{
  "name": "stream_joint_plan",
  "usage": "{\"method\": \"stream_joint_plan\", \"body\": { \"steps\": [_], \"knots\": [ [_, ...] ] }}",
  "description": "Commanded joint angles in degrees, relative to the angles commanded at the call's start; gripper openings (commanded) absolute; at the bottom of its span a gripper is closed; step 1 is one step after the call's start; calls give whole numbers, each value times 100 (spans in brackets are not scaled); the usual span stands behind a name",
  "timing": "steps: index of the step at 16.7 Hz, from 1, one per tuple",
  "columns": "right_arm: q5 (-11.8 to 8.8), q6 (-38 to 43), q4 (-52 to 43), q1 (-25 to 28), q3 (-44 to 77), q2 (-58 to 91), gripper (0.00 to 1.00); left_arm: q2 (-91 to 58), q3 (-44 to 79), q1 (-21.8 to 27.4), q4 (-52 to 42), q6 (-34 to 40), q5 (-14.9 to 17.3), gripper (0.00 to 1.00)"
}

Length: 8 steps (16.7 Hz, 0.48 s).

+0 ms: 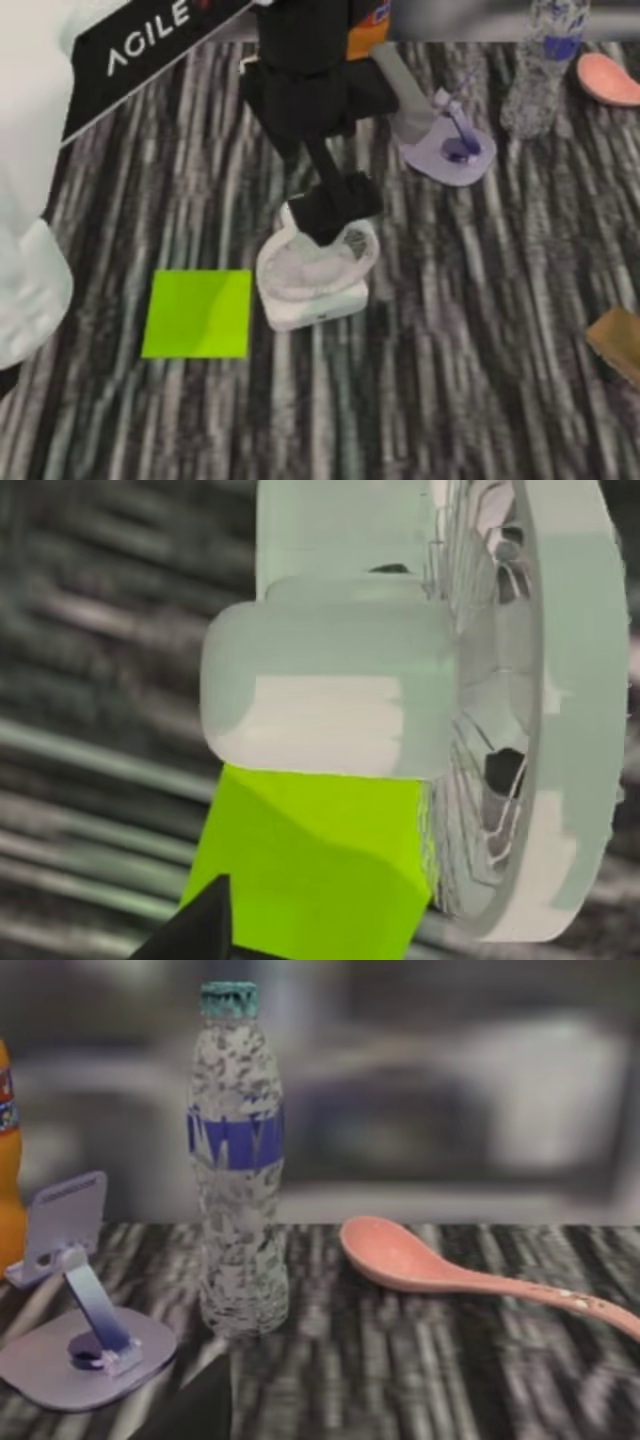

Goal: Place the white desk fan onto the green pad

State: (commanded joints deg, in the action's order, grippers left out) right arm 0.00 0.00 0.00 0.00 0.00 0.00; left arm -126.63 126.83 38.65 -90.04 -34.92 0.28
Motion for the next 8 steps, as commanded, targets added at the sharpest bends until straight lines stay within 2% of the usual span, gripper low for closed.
{"method": "stream_joint_plan", "body": {
  "steps": [8],
  "knots": [
    [0,0,0,0,0,0,100,18,-227,-3,220,-19,-4,100]
  ]
}}
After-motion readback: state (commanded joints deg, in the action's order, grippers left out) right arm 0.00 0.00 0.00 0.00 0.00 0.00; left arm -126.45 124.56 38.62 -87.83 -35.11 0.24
